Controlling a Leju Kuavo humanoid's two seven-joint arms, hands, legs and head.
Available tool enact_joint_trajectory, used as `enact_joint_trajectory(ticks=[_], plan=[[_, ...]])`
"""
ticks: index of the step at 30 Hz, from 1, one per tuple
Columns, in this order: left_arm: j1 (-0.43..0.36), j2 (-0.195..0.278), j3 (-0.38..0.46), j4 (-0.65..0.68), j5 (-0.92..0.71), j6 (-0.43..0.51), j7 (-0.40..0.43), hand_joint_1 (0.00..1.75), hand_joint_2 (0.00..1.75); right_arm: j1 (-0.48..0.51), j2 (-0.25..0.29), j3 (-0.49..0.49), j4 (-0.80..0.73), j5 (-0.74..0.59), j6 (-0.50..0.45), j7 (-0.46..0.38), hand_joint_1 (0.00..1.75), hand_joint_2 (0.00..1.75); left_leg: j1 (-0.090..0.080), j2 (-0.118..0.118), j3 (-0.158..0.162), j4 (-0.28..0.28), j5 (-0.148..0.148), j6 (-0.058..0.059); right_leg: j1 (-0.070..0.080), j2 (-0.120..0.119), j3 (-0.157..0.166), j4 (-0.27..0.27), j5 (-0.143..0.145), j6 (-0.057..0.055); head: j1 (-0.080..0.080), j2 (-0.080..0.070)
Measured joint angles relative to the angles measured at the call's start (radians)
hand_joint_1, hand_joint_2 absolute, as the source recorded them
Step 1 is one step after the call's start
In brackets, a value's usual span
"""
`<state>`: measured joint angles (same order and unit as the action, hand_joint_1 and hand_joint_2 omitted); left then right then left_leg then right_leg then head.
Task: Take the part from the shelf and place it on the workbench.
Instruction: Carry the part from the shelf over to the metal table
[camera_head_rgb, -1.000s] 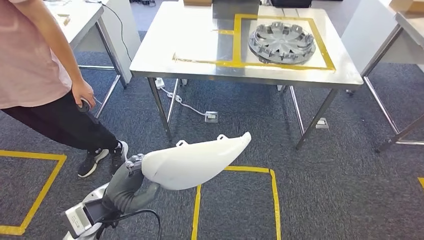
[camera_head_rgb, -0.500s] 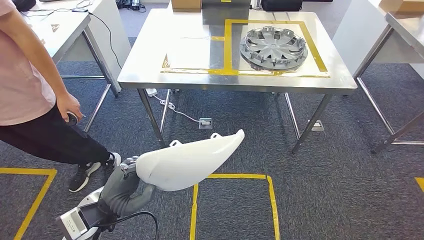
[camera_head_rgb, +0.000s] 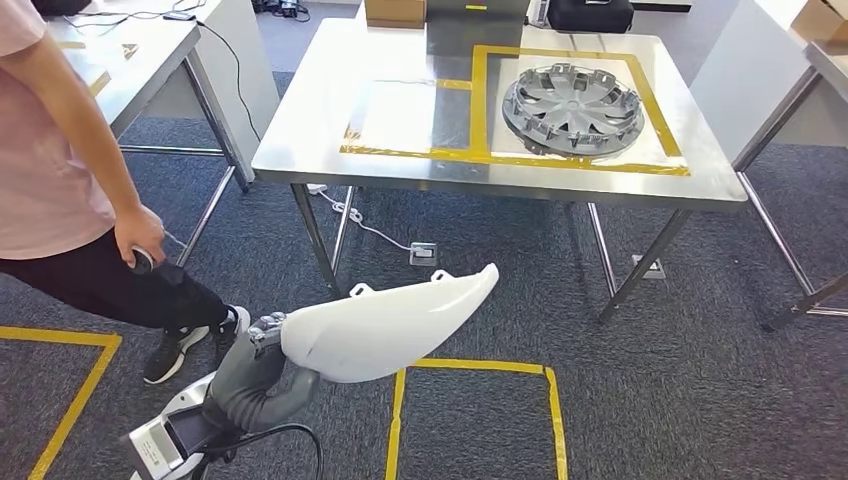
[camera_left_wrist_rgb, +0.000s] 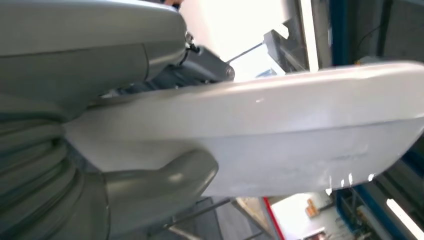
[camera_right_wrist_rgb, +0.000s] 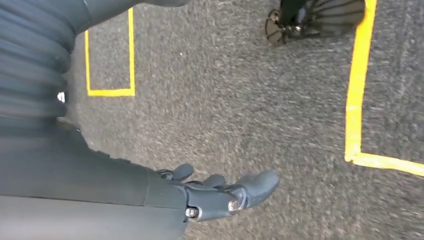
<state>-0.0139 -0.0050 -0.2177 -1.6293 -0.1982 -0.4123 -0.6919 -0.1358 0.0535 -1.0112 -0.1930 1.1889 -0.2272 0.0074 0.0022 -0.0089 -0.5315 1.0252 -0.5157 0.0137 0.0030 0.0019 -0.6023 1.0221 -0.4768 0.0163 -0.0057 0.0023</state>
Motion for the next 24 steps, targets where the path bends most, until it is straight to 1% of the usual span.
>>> enact_joint_trajectory(ticks=[1,3,4,5,6,8,9,10,11,13,14,15,17,18,19,20,21,23,24], plan=[[0.007,0.000,0.000,-0.004,-0.002,0.002,-0.001,1.75,1.75,0.001,0.000,0.002,0.000,0.002,-0.001,0.001,0.00,1.75,-0.001,0.000,0.005,0.002,0.000,-0.007,0.001,0.000,0.004,-0.003,-0.009,-0.006,0.001,0.000],[0.014,0.000,0.000,-0.010,-0.003,0.004,-0.002,1.75,1.75,0.005,0.000,0.005,0.000,0.004,-0.002,0.001,0.00,1.75,-0.002,0.000,0.012,0.014,-0.003,-0.018,-0.003,0.000,0.021,-0.013,0.006,-0.020,0.000,0.000],[0.014,0.000,0.000,-0.012,-0.004,0.005,-0.003,1.75,1.75,0.005,0.000,0.007,0.000,0.004,-0.002,0.000,0.00,1.75,-0.002,0.001,0.007,0.032,-0.012,-0.022,-0.005,0.000,0.033,-0.016,0.006,-0.025,-0.002,0.000],[0.014,0.000,0.000,-0.013,-0.004,0.006,-0.003,1.75,1.75,0.004,0.000,0.008,0.000,0.005,-0.002,0.000,0.00,1.75,-0.001,0.002,-0.009,0.064,-0.028,-0.026,-0.007,0.000,0.043,-0.018,0.004,-0.029,-0.005,0.000],[0.014,0.000,0.000,-0.013,-0.004,0.007,-0.003,1.75,1.75,0.003,0.000,0.010,0.000,0.006,-0.001,0.000,0.00,1.75,0.001,0.002,-0.037,0.112,-0.048,-0.031,-0.007,-0.001,0.050,-0.019,-0.001,-0.032,-0.009,0.000],[0.017,0.001,0.001,-0.011,-0.002,0.009,-0.003,1.75,1.75,0.004,0.000,0.011,0.000,0.010,0.000,0.001,0.00,1.75,0.002,0.002,-0.116,0.223,-0.094,-0.038,-0.007,-0.001,0.059,-0.019,-0.012,-0.035,-0.014,0.000],[0.020,0.003,0.001,-0.009,0.000,0.011,-0.003,1.75,1.75,0.006,0.000,0.012,0.000,0.013,0.001,0.001,0.00,1.75,0.003,0.002,-0.146,0.254,-0.101,-0.040,-0.007,0.000,0.066,-0.018,-0.019,-0.034,-0.015,0.000],[0.022,0.004,0.002,-0.007,0.002,0.014,-0.003,1.75,1.75,0.008,0.000,0.014,0.000,0.015,0.002,0.002,0.00,1.75,0.003,0.002,-0.161,0.253,-0.090,-0.040,-0.008,0.001,0.075,-0.018,-0.027,-0.034,-0.017,0.000],[0.024,0.006,0.004,-0.006,0.004,0.016,-0.003,1.75,1.75,0.010,0.000,0.014,0.000,0.016,0.001,0.003,0.00,1.75,0.004,0.003,-0.158,0.216,-0.057,-0.038,-0.008,0.001,0.087,-0.018,-0.037,-0.032,-0.019,0.000],[0.030,0.009,0.006,-0.005,0.007,0.021,-0.004,1.75,1.75,0.012,0.000,0.016,0.000,0.022,-0.007,0.006,0.00,1.75,0.003,0.003,-0.127,0.092,0.039,-0.029,-0.008,0.002,0.113,-0.017,-0.057,-0.026,-0.023,0.000],[0.032,0.010,0.006,-0.005,0.007,0.022,-0.004,1.75,1.75,0.012,-0.001,0.017,0.000,0.025,-0.013,0.009,0.00,1.75,0.001,0.004,-0.115,0.046,0.063,-0.023,-0.007,0.003,0.120,-0.017,-0.066,-0.021,-0.025,0.000],[0.034,0.011,0.006,-0.005,0.008,0.022,-0.004,1.75,1.75,0.012,-0.001,0.017,0.000,0.029,-0.018,0.013,0.00,1.75,-0.001,0.004,-0.108,0.019,0.079,-0.017,-0.006,0.002,0.125,-0.018,-0.074,-0.014,-0.027,0.000],[0.036,0.010,0.006,-0.006,0.008,0.022,-0.004,1.75,1.75,0.011,-0.002,0.019,0.000,0.034,-0.012,0.019,0.00,1.75,-0.002,0.003,-0.103,0.013,0.072,-0.001,-0.004,0.002,0.131,-0.016,-0.080,0.000,-0.026,0.000],[0.036,0.010,0.006,-0.007,0.009,0.022,-0.004,1.75,1.75,0.011,-0.002,0.021,0.000,0.037,-0.005,0.019,0.00,1.75,0.000,0.002,-0.096,0.011,0.075,0.006,-0.004,0.001,0.133,-0.008,-0.082,0.006,-0.025,0.000],[0.034,0.010,0.006,-0.008,0.009,0.022,-0.005,1.75,1.75,0.011,-0.002,0.024,0.000,0.040,0.002,0.018,0.00,1.75,0.002,0.001,-0.088,0.009,0.071,0.013,-0.005,0.002,0.127,0.014,-0.083,0.011,-0.023,0.000],[0.033,0.009,0.006,-0.008,0.009,0.022,-0.005,1.75,1.75,0.009,-0.002,0.027,0.000,0.043,0.006,0.017,0.00,1.75,0.003,0.001,-0.079,0.007,0.067,0.018,-0.006,0.001,0.107,0.052,-0.091,0.015,-0.020,0.000],[0.033,0.008,0.006,-0.009,0.009,0.022,-0.005,1.75,1.75,0.007,-0.002,0.030,0.000,0.045,0.006,0.019,0.00,1.75,0.004,0.002,-0.073,0.005,0.062,0.022,-0.008,0.001,0.072,0.111,-0.107,0.019,-0.017,0.000],[0.033,0.008,0.006,-0.009,0.007,0.022,-0.006,1.75,1.75,0.007,-0.002,0.033,0.000,0.049,0.004,0.023,0.00,1.75,0.004,0.002,-0.062,0.005,0.049,0.025,-0.009,0.001,-0.020,0.240,-0.159,0.026,-0.012,0.000],[0.033,0.008,0.006,-0.010,0.007,0.023,-0.006,1.75,1.75,0.009,-0.002,0.034,0.000,0.051,0.003,0.024,0.00,1.75,0.003,0.001,-0.054,0.005,0.042,0.026,-0.009,0.001,-0.056,0.277,-0.174,0.028,-0.010,0.000]])
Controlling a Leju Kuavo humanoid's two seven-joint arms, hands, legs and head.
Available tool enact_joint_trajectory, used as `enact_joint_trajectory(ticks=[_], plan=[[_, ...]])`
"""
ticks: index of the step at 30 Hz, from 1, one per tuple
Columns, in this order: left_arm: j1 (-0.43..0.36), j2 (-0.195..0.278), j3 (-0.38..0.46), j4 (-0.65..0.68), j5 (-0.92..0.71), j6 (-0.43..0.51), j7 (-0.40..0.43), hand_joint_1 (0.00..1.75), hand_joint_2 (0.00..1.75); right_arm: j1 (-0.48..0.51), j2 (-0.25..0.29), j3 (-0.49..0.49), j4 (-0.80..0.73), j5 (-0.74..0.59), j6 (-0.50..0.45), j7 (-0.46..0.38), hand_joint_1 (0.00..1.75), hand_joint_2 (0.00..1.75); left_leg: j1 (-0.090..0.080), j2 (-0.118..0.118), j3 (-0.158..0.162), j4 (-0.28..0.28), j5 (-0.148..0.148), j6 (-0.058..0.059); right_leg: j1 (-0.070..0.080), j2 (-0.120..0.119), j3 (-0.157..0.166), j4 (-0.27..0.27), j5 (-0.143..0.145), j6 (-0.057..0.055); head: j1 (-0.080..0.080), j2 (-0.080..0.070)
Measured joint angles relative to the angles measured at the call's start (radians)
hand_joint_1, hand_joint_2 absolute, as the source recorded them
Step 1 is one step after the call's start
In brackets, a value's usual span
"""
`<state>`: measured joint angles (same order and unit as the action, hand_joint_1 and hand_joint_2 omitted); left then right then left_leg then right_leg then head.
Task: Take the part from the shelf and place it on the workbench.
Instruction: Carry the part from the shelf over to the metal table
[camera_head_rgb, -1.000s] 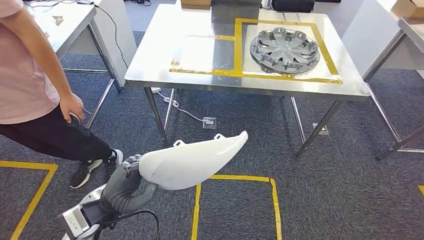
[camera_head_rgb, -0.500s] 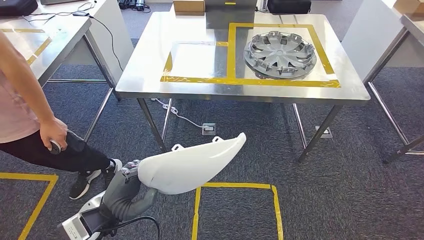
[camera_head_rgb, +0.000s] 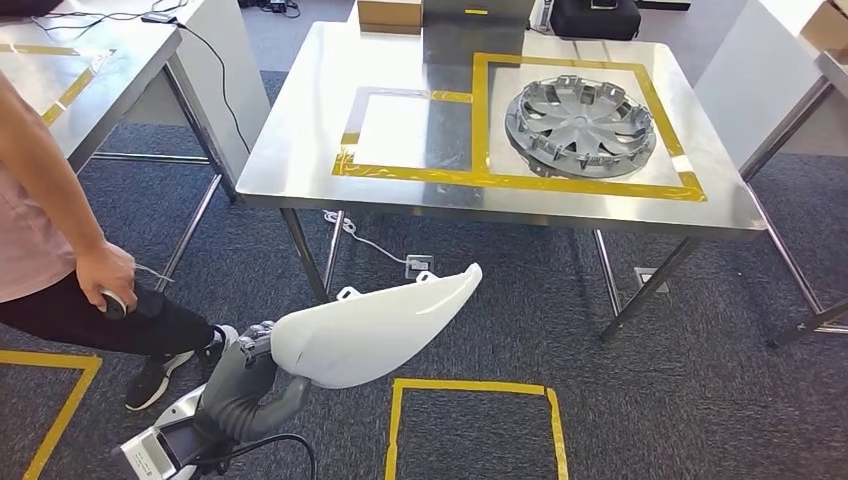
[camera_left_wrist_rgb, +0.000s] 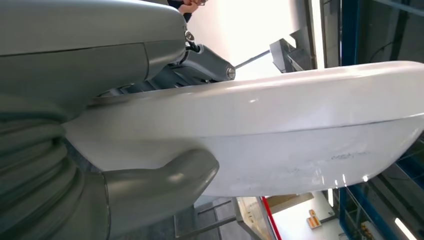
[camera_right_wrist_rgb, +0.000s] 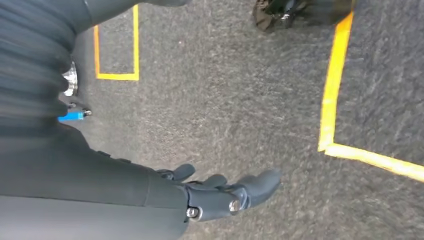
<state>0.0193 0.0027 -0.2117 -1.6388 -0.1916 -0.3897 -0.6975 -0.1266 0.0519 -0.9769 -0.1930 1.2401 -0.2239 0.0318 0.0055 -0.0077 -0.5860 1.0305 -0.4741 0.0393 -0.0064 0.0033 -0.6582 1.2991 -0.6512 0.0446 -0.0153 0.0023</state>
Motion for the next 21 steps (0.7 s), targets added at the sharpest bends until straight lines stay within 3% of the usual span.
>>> enact_joint_trajectory(ticks=[1,2,4,6,9,11,12,15,16,17,19,21], plan=[[0.000,0.000,0.000,0.000,-0.001,0.000,0.000,1.75,1.75,0.002,0.000,0.001,0.000,0.001,-0.001,0.001,0.00,1.75,0.000,-0.001,0.009,0.000,-0.008,-0.001,0.000,0.000,-0.019,0.002,0.006,0.000,0.002,0.000],[0.000,0.000,0.000,0.000,-0.001,0.000,0.000,1.75,1.75,0.002,0.000,0.001,0.000,0.002,-0.001,0.001,0.00,1.75,0.000,-0.002,0.021,0.000,-0.016,-0.002,0.000,0.000,-0.019,-0.031,0.037,-0.001,0.005,0.000],[0.000,0.000,0.000,0.000,-0.002,0.000,0.000,1.75,1.75,0.003,0.000,0.002,0.000,0.003,-0.001,0.001,0.00,1.75,-0.001,-0.002,0.046,0.001,-0.034,-0.008,0.002,-0.001,0.015,-0.166,0.140,-0.010,0.009,0.000],[0.000,0.000,0.000,0.000,-0.002,0.001,0.000,1.75,1.75,0.003,0.000,0.002,0.000,0.002,0.000,0.002,0.00,1.75,-0.002,-0.002,0.059,0.000,-0.049,-0.018,0.008,-0.002,0.042,-0.258,0.183,-0.023,0.012,0.000],[0.001,0.000,-0.001,-0.005,-0.005,0.008,0.000,1.75,1.75,0.004,-0.001,0.002,0.000,-0.013,0.022,0.000,0.00,1.75,-0.005,-0.002,0.064,0.012,-0.053,-0.036,0.008,-0.001,0.055,-0.277,0.187,-0.044,0.012,0.000],[0.001,0.000,-0.002,-0.010,-0.009,0.013,0.000,1.75,1.75,0.003,-0.001,0.002,0.000,-0.025,0.041,-0.019,0.00,1.75,-0.005,0.000,0.056,0.052,-0.068,-0.045,0.003,0.000,0.075,-0.283,0.184,-0.056,0.008,0.000],[0.001,0.000,-0.002,-0.012,-0.011,0.016,0.000,1.75,1.75,0.003,-0.001,0.002,0.000,-0.027,0.047,-0.033,0.00,1.75,-0.003,0.000,0.035,0.095,-0.088,-0.049,0.002,0.000,0.085,-0.285,0.179,-0.060,0.004,0.000],[0.002,0.000,-0.004,-0.014,-0.012,0.019,0.000,1.75,1.75,0.002,-0.001,0.002,0.000,-0.019,0.074,-0.059,0.00,1.75,0.000,0.001,-0.072,0.259,-0.154,-0.060,0.002,0.000,0.103,-0.285,0.160,-0.064,-0.006,0.000],[0.002,-0.001,-0.004,-0.014,-0.013,0.019,0.000,1.75,1.75,0.002,-0.001,0.002,0.000,-0.017,0.084,-0.060,0.00,1.75,0.001,0.001,-0.094,0.274,-0.148,-0.060,0.002,0.001,0.111,-0.285,0.153,-0.064,-0.008,0.000],[0.001,-0.001,-0.004,-0.015,-0.013,0.019,0.001,1.75,1.75,0.002,-0.001,0.002,0.000,-0.017,0.091,-0.059,0.00,1.75,0.001,0.001,-0.098,0.252,-0.119,-0.059,0.001,0.001,0.121,-0.285,0.145,-0.062,-0.010,0.000],[-0.003,-0.001,-0.004,-0.017,-0.014,0.019,0.005,1.75,1.75,0.003,-0.001,0.002,0.000,-0.019,0.094,-0.058,0.00,1.75,0.001,0.002,-0.067,0.134,-0.024,-0.056,0.000,0.002,0.143,-0.285,0.128,-0.057,-0.015,0.000],[-0.007,-0.002,-0.005,-0.021,-0.015,0.019,0.010,1.75,1.75,0.003,-0.001,0.002,0.000,-0.023,0.089,-0.064,0.00,1.75,-0.002,0.003,-0.041,0.035,0.019,-0.047,0.002,0.002,0.154,-0.285,0.112,-0.047,-0.019,0.000]])
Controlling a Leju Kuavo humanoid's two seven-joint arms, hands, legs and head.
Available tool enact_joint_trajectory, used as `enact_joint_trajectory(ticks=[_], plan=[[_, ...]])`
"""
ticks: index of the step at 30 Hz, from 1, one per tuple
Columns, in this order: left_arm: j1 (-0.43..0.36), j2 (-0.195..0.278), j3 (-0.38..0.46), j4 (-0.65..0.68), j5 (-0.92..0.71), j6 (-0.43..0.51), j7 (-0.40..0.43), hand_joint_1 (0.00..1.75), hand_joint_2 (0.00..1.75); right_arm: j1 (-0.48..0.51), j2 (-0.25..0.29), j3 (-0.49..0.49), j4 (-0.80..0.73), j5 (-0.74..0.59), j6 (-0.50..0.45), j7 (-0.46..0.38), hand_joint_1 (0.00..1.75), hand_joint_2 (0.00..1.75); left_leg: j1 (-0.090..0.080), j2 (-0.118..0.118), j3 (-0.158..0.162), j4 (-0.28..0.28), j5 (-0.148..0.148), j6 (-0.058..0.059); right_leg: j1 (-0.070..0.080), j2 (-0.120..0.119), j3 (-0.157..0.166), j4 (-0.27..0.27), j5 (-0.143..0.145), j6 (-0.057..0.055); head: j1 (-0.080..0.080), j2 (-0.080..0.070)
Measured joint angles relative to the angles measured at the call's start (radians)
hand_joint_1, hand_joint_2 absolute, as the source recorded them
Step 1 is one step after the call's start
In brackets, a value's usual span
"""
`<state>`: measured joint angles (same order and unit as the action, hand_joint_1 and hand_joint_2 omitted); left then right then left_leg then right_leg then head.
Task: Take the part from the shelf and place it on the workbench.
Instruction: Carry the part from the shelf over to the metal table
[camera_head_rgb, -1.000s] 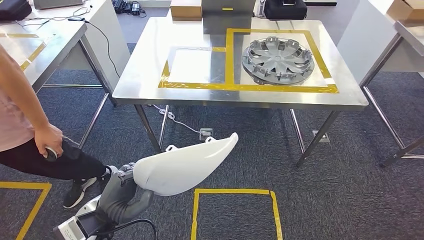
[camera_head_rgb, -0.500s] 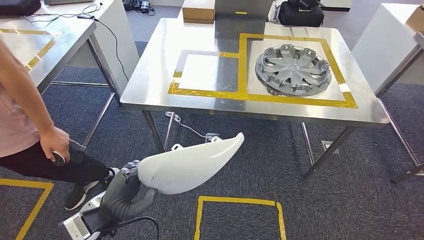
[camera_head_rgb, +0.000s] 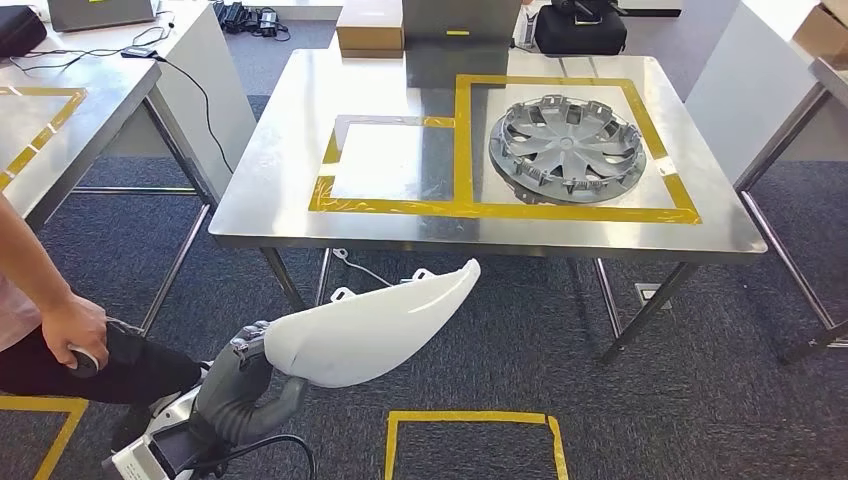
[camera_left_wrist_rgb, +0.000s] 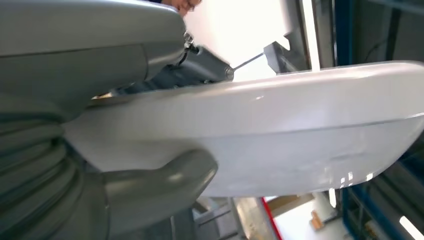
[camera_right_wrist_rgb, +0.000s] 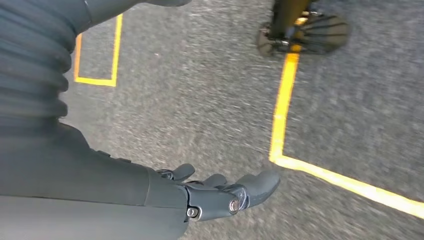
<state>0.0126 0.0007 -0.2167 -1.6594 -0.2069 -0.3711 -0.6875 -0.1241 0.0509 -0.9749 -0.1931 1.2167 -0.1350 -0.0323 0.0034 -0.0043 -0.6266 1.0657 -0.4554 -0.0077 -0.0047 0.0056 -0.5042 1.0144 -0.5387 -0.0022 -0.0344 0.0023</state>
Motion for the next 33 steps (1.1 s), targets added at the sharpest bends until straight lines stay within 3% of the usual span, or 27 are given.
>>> enact_joint_trajectory(ticks=[3,5,6,9,10,11,13,14,16,17,20,22,24,25,26,27,29,31,33], plan=[[-0.004,0.000,-0.001,-0.004,-0.003,0.000,0.004,1.75,1.75,-0.002,-0.001,0.000,0.000,-0.001,-0.017,-0.009,0.00,1.75,-0.001,-0.001,0.011,-0.025,-0.002,0.022,0.003,-0.001,0.006,0.005,-0.007,0.018,0.001,0.000],[-0.011,0.002,0.000,-0.005,-0.002,0.000,0.002,1.75,1.75,-0.005,-0.001,0.000,-0.001,0.003,-0.033,-0.010,0.00,1.75,0.002,-0.002,0.024,-0.029,-0.006,0.034,0.002,-0.001,-0.011,0.046,-0.010,0.027,0.004,0.000],[-0.015,0.002,0.000,-0.005,-0.002,0.000,0.000,1.75,1.75,-0.008,0.000,0.000,-0.001,0.005,-0.044,-0.009,0.00,1.75,0.003,-0.002,0.031,-0.031,-0.011,0.039,0.000,-0.001,-0.039,0.094,-0.023,0.032,0.007,0.000],[-0.019,0.002,0.000,-0.004,-0.001,0.000,-0.003,1.75,1.75,-0.013,0.001,0.000,-0.001,0.004,-0.064,-0.009,0.00,1.75,0.003,-0.001,0.046,-0.032,-0.028,0.046,-0.003,-0.002,-0.163,0.268,-0.085,0.042,0.016,0.000],[-0.019,0.002,-0.001,-0.004,-0.001,0.000,-0.003,1.75,1.75,-0.013,0.001,0.000,-0.001,0.002,-0.067,-0.010,0.00,1.75,0.003,-0.002,0.053,-0.032,-0.035,0.046,-0.003,-0.002,-0.190,0.288,-0.084,0.043,0.018,0.000],[-0.019,0.002,-0.001,-0.004,-0.001,0.000,-0.003,1.75,1.75,-0.013,0.001,0.000,-0.001,0.000,-0.069,-0.012,0.00,1.75,0.003,-0.002,0.062,-0.032,-0.042,0.044,-0.003,-0.002,-0.198,0.273,-0.060,0.041,0.021,0.000],[-0.021,0.001,-0.001,-0.004,-0.001,0.000,-0.003,1.75,1.75,-0.013,0.001,-0.001,-0.001,-0.004,-0.074,-0.015,0.00,1.75,0.003,-0.003,0.084,-0.032,-0.058,0.040,-0.003,-0.002,-0.167,0.153,0.035,0.034,0.026,0.000],[-0.023,0.001,-0.001,-0.003,-0.001,0.000,-0.003,1.75,1.75,-0.013,0.001,-0.002,-0.001,-0.007,-0.076,-0.015,0.00,1.75,0.002,-0.003,0.093,-0.032,-0.065,0.036,-0.001,-0.003,-0.145,0.091,0.064,0.031,0.028,0.000],[-0.030,0.002,-0.002,0.001,-0.001,-0.001,-0.004,1.75,1.75,-0.012,0.001,-0.004,-0.001,-0.012,-0.078,-0.020,0.00,1.75,0.000,-0.003,0.104,-0.033,-0.076,0.025,0.005,-0.004,-0.121,0.022,0.079,0.022,0.031,0.000],[-0.035,0.002,-0.002,0.004,-0.001,-0.002,-0.004,1.75,1.75,-0.011,0.001,-0.005,-0.001,-0.014,-0.078,-0.023,0.00,1.75,-0.001,-0.003,0.108,-0.031,-0.076,0.018,0.006,-0.004,-0.118,0.018,0.069,0.017,0.031,0.000],[-0.051,0.002,-0.003,0.015,0.000,-0.004,-0.006,1.75,1.75,-0.009,0.002,-0.006,-0.001,-0.022,-0.083,-0.030,0.00,1.75,-0.001,-0.002,0.110,-0.003,-0.084,0.000,0.001,-0.003,-0.094,0.008,0.076,-0.002,0.028,0.000],[-0.067,0.002,-0.004,0.022,0.001,-0.004,-0.006,1.75,1.75,-0.011,0.003,-0.009,-0.001,-0.025,-0.087,-0.030,0.00,1.75,0.001,-0.001,0.064,0.085,-0.118,-0.008,-0.001,-0.002,-0.078,0.005,0.069,-0.010,0.021,0.000],[-0.076,0.002,-0.004,0.029,0.001,-0.005,-0.005,1.75,1.75,-0.011,0.004,-0.013,-0.001,-0.025,-0.090,-0.026,0.00,1.75,0.002,-0.001,-0.015,0.206,-0.167,-0.013,-0.001,-0.002,-0.067,0.005,0.057,-0.014,0.014,0.000],[-0.077,0.002,-0.004,0.032,0.001,-0.005,-0.004,1.75,1.75,-0.010,0.004,-0.014,-0.001,-0.025,-0.092,-0.023,0.00,1.75,0.002,-0.001,-0.046,0.241,-0.178,-0.014,-0.001,-0.002,-0.060,0.005,0.050,-0.015,0.012,0.000],[-0.078,0.002,-0.004,0.035,0.001,-0.006,-0.004,1.75,1.75,-0.009,0.005,-0.016,-0.001,-0.024,-0.093,-0.019,0.00,1.75,0.002,-0.001,-0.061,0.242,-0.166,-0.014,-0.001,-0.001,-0.051,0.005,0.042,-0.014,0.010,0.000],[-0.078,0.003,-0.004,0.036,0.001,-0.005,-0.004,1.75,1.75,-0.008,0.005,-0.017,-0.001,-0.023,-0.093,-0.016,0.00,1.75,0.002,-0.001,-0.058,0.206,-0.132,-0.012,-0.001,0.000,-0.040,0.005,0.034,-0.013,0.008,0.000],[-0.079,0.005,-0.004,0.036,0.001,-0.003,-0.004,1.75,1.75,-0.008,0.007,-0.019,-0.001,-0.019,-0.094,-0.013,0.00,1.75,0.000,0.000,-0.022,0.073,-0.040,-0.006,0.000,0.002,-0.015,0.006,0.016,-0.008,0.003,0.000],[-0.075,0.007,-0.004,0.034,0.000,-0.001,-0.004,1.75,1.75,-0.011,0.008,-0.020,-0.001,-0.014,-0.093,-0.012,0.00,1.75,-0.003,0.001,0.004,-0.008,-0.012,0.005,0.003,0.002,-0.003,0.007,0.000,0.003,-0.001,0.000],[-0.068,0.009,-0.005,0.027,0.000,0.001,-0.004,1.75,1.75,-0.014,0.009,-0.020,-0.001,-0.010,-0.091,-0.010,0.00,1.75,-0.004,0.001,0.011,-0.016,-0.020,0.019,0.005,0.002,0.001,0.012,-0.007,0.015,0.000,0.000]])
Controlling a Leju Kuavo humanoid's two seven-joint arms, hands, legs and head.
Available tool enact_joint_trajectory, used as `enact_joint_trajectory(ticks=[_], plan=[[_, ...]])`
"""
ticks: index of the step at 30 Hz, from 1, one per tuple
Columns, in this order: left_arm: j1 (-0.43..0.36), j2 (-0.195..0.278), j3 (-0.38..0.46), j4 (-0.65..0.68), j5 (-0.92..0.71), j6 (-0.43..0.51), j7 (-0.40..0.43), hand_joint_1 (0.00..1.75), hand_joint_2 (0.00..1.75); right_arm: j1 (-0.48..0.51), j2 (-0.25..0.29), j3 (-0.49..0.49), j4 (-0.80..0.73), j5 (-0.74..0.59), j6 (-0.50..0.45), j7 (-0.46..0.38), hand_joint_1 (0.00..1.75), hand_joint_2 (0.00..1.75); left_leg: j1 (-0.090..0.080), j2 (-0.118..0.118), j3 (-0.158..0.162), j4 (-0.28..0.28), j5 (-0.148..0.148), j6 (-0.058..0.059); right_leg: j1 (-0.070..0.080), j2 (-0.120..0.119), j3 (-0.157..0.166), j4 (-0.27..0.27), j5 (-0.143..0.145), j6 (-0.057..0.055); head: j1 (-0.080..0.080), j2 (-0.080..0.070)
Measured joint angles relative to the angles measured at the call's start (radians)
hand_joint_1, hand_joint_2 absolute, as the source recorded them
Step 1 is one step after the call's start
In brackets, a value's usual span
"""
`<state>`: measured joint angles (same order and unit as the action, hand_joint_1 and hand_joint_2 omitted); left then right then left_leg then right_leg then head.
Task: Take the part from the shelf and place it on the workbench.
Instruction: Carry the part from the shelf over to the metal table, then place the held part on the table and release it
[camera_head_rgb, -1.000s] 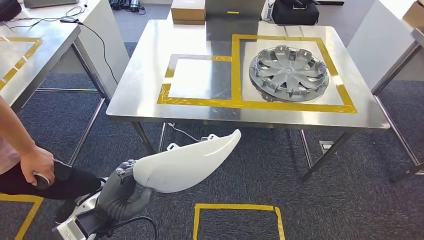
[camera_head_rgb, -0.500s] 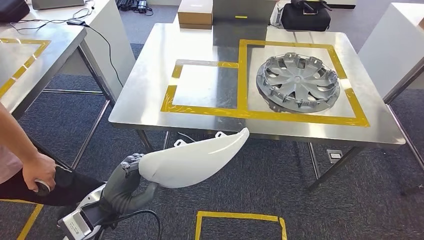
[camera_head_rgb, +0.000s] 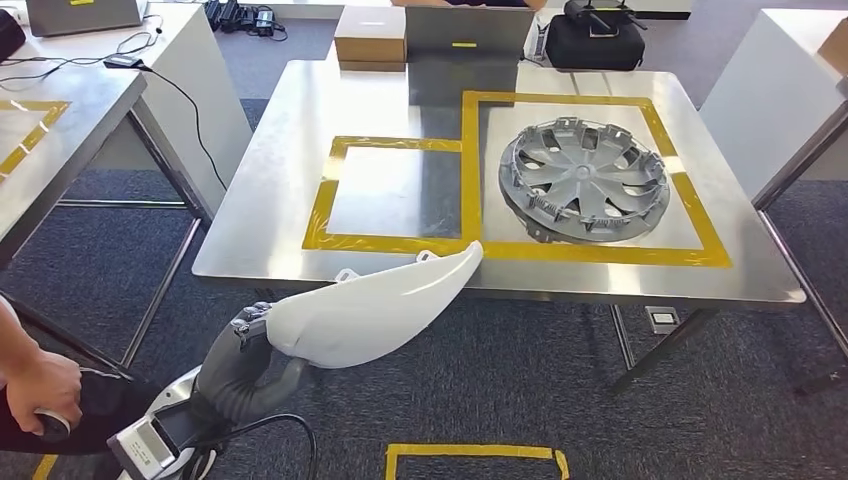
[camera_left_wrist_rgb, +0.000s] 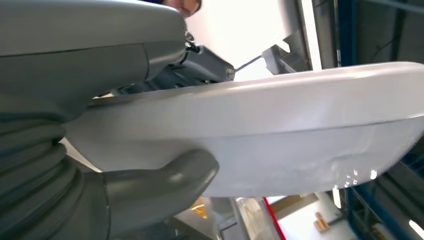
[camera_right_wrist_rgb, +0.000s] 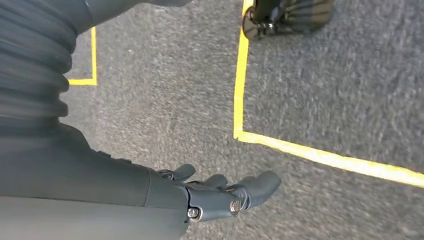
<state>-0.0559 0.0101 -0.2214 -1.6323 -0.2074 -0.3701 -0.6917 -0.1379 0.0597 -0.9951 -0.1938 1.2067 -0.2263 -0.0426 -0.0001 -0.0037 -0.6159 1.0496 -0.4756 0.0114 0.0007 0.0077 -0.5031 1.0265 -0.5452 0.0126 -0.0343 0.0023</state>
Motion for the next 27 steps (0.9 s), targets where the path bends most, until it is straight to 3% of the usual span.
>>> enact_joint_trajectory(ticks=[2,3,6,7,8,9,11,13,16,18,20,22,23,24,26,27], plan=[[0.004,0.002,0.000,-0.009,0.000,0.000,0.000,1.75,1.75,-0.003,0.001,0.000,0.000,0.003,0.001,0.002,0.00,1.75,0.004,-0.001,0.013,-0.006,0.007,0.012,-0.001,-0.002,-0.005,0.029,-0.002,0.009,0.003,0.000],[0.004,0.003,0.000,-0.013,0.000,0.001,0.000,1.75,1.75,-0.005,0.001,0.000,0.000,0.004,0.001,0.002,0.00,1.75,0.005,-0.002,0.021,-0.009,0.005,0.018,-0.003,-0.002,-0.025,0.065,-0.010,0.014,0.005,0.000],[0.004,0.004,0.000,-0.018,0.000,0.001,0.000,1.75,1.75,-0.008,0.003,0.000,0.000,0.004,0.002,0.003,0.00,1.75,0.006,-0.003,0.034,-0.012,-0.009,0.026,-0.007,-0.003,-0.142,0.237,-0.071,0.028,0.013,0.000],[0.004,0.004,0.000,-0.018,0.000,0.000,0.000,1.75,1.75,-0.006,0.003,0.000,0.000,0.004,0.002,0.003,0.00,1.75,0.006,-0.003,0.040,-0.012,-0.015,0.026,-0.008,-0.003,-0.177,0.273,-0.082,0.030,0.015,0.000],[0.004,0.004,0.000,-0.017,0.000,0.000,0.000,1.75,1.75,-0.005,0.003,0.000,0.000,0.004,0.002,0.004,0.00,1.75,0.006,-0.004,0.047,-0.012,-0.021,0.025,-0.008,-0.003,-0.197,0.279,-0.073,0.031,0.018,0.000],[0.003,0.004,0.000,-0.017,0.000,0.001,0.001,1.75,1.75,-0.004,0.003,0.000,0.000,0.005,0.001,0.006,0.00,1.75,0.006,-0.004,0.057,-0.012,-0.028,0.023,-0.009,-0.003,-0.200,0.249,-0.042,0.030,0.020,0.000],[0.000,0.004,0.000,-0.017,0.000,0.001,0.004,1.75,1.75,-0.003,0.003,0.000,0.000,0.007,-0.001,0.015,0.00,1.75,0.006,-0.004,0.078,-0.012,-0.043,0.018,-0.009,-0.004,-0.166,0.122,0.056,0.024,0.024,0.000],[-0.003,0.004,0.000,-0.017,0.001,0.002,0.008,1.75,1.75,-0.003,0.003,0.000,0.000,0.009,-0.005,0.023,0.00,1.75,0.004,-0.005,0.088,-0.012,-0.056,0.008,-0.004,-0.005,-0.139,0.031,0.095,0.013,0.027,0.000],[-0.002,0.004,0.000,-0.018,0.002,0.006,0.014,1.75,1.75,0.000,0.003,0.000,0.000,0.013,-0.007,0.029,0.00,1.75,0.002,-0.005,0.095,-0.006,-0.061,-0.011,-0.001,-0.004,-0.132,0.011,0.100,-0.008,0.028,0.000],[0.000,0.004,0.000,-0.020,0.003,0.008,0.016,1.75,1.75,-0.001,0.003,0.000,0.000,0.016,-0.009,0.029,0.00,1.75,0.003,-0.004,0.086,0.028,-0.075,-0.022,-0.005,-0.004,-0.117,0.004,0.099,-0.019,0.024,0.000],[0.007,0.005,0.000,-0.021,0.004,0.009,0.015,1.75,1.75,-0.002,0.002,0.000,0.000,0.017,-0.010,0.031,0.00,1.75,0.005,-0.002,0.036,0.127,-0.125,-0.029,-0.006,-0.004,-0.107,0.000,0.095,-0.027,0.017,0.000],[0.017,0.006,0.000,-0.020,0.005,0.010,0.012,1.75,1.75,-0.002,0.002,0.000,0.000,0.017,-0.013,0.034,0.00,1.75,0.006,-0.002,-0.033,0.238,-0.174,-0.032,-0.005,-0.004,-0.106,0.000,0.091,-0.031,0.011,0.000],[0.021,0.006,0.000,-0.018,0.005,0.010,0.010,1.75,1.75,-0.001,0.002,-0.001,0.000,0.017,-0.015,0.035,0.00,1.75,0.006,-0.002,-0.052,0.258,-0.174,-0.032,-0.005,-0.004,-0.105,0.001,0.089,-0.032,0.010,0.000],[0.023,0.007,0.000,-0.017,0.005,0.010,0.008,1.75,1.75,0.000,0.002,-0.001,0.000,0.017,-0.016,0.035,0.00,1.75,0.006,-0.002,-0.054,0.243,-0.153,-0.031,-0.005,-0.004,-0.104,0.001,0.088,-0.031,0.008,0.000],[0.024,0.008,0.000,-0.015,0.006,0.010,0.006,1.75,1.75,0.000,0.002,-0.001,0.000,0.017,-0.019,0.036,0.00,1.75,0.006,-0.002,-0.007,0.116,-0.072,-0.027,-0.005,-0.003,-0.098,0.003,0.083,-0.027,0.004,0.000],[0.024,0.009,0.000,-0.014,0.006,0.010,0.005,1.75,1.75,0.000,0.002,-0.001,0.000,0.017,-0.019,0.036,0.00,1.75,0.004,-0.001,0.017,0.052,-0.049,-0.024,-0.004,-0.003,-0.096,0.005,0.081,-0.024,0.002,0.000]])
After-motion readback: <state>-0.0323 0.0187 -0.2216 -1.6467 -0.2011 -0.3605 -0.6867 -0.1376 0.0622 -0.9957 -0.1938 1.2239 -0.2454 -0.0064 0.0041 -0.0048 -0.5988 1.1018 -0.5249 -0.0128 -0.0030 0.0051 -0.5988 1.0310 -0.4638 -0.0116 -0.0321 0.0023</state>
